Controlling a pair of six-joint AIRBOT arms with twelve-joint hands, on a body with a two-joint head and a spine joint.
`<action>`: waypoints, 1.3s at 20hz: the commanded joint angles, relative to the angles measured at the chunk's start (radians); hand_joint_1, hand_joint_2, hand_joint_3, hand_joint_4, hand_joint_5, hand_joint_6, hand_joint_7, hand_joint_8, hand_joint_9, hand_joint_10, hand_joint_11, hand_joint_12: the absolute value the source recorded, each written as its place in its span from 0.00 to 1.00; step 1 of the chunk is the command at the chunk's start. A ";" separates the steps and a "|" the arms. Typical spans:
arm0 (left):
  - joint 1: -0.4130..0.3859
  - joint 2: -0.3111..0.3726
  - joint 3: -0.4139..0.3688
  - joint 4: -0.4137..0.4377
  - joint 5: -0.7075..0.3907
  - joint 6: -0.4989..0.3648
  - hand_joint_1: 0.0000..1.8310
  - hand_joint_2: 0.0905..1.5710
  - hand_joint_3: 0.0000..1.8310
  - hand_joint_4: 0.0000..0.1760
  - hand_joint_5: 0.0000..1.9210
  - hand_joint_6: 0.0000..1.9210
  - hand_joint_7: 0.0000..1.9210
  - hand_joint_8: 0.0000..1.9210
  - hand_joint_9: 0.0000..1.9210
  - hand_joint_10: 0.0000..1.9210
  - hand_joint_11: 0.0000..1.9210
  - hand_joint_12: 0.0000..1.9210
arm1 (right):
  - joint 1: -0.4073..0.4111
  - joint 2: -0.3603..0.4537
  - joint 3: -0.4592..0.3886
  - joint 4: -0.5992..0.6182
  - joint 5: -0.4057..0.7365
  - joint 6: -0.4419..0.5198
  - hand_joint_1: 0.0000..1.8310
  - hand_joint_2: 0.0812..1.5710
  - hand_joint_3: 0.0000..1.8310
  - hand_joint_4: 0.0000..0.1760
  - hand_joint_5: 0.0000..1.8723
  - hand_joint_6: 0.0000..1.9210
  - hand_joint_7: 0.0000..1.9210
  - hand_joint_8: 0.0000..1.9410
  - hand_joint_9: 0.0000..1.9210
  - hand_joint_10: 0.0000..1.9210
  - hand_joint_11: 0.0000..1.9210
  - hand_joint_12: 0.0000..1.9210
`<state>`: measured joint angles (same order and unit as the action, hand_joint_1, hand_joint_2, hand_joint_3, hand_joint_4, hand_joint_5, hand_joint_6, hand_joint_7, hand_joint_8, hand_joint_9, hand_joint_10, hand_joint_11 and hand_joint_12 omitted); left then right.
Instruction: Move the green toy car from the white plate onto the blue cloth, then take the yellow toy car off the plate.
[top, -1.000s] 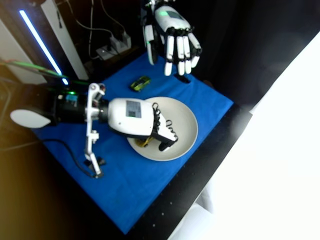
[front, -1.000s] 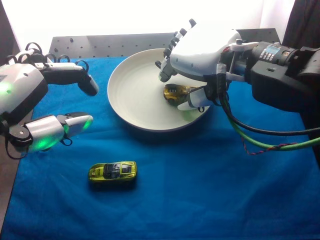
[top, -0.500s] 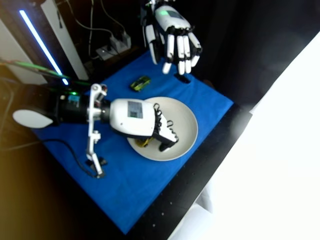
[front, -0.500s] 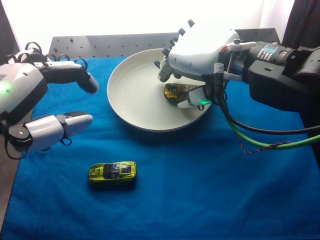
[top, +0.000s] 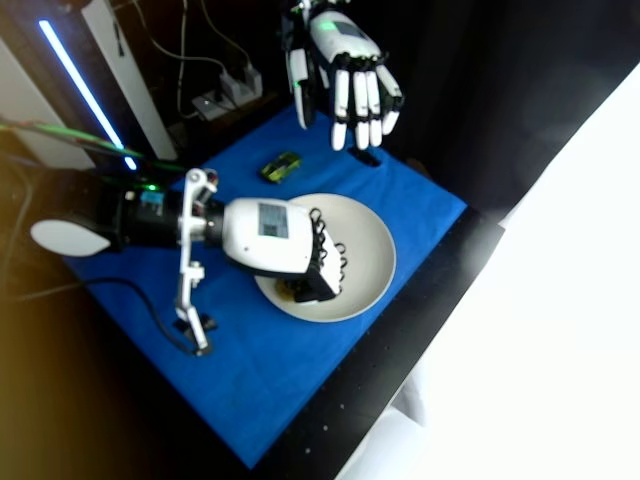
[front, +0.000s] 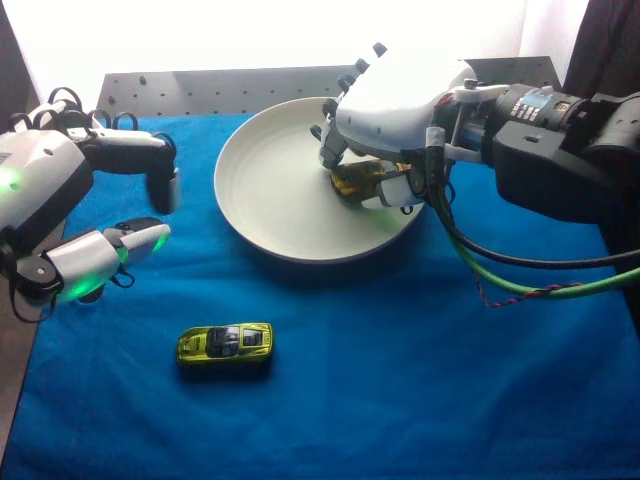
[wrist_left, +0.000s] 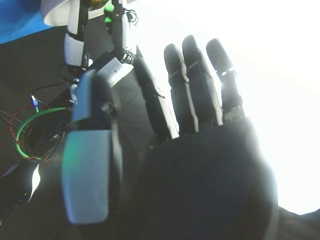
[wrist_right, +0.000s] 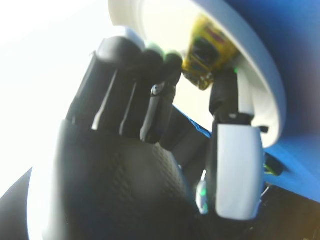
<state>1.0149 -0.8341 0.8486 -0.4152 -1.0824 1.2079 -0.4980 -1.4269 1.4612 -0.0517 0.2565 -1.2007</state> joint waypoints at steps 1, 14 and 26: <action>-0.005 -0.004 -0.001 0.018 -0.126 -0.006 0.46 0.81 0.00 1.00 0.33 0.77 0.32 0.00 0.27 0.03 0.00 0.61 | 0.006 -0.002 0.004 0.000 0.110 -0.002 0.62 0.71 0.00 0.00 0.49 0.45 0.38 0.49 0.36 0.71 0.34 0.93; 0.009 -0.007 0.000 -0.001 -0.131 -0.006 0.43 0.72 0.00 0.69 0.40 0.02 0.33 0.00 0.28 0.02 0.00 0.60 | 0.020 0.056 -0.049 0.001 0.175 -0.002 0.66 0.73 0.00 0.00 0.48 0.54 0.45 0.69 0.43 0.73 0.40 0.93; 0.030 0.000 -0.011 -0.020 -0.144 -0.007 0.41 0.73 0.00 0.68 0.40 0.00 0.31 0.00 0.27 0.01 0.00 0.56 | 0.018 0.342 -0.355 -0.073 0.345 -0.006 0.63 0.73 0.00 0.00 0.46 0.61 0.57 0.93 0.65 1.00 0.69 1.00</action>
<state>1.0538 -0.8368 0.8360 -0.4599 -1.1053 1.2072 -0.4911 -1.0695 1.1007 -0.1223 0.4702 -1.2041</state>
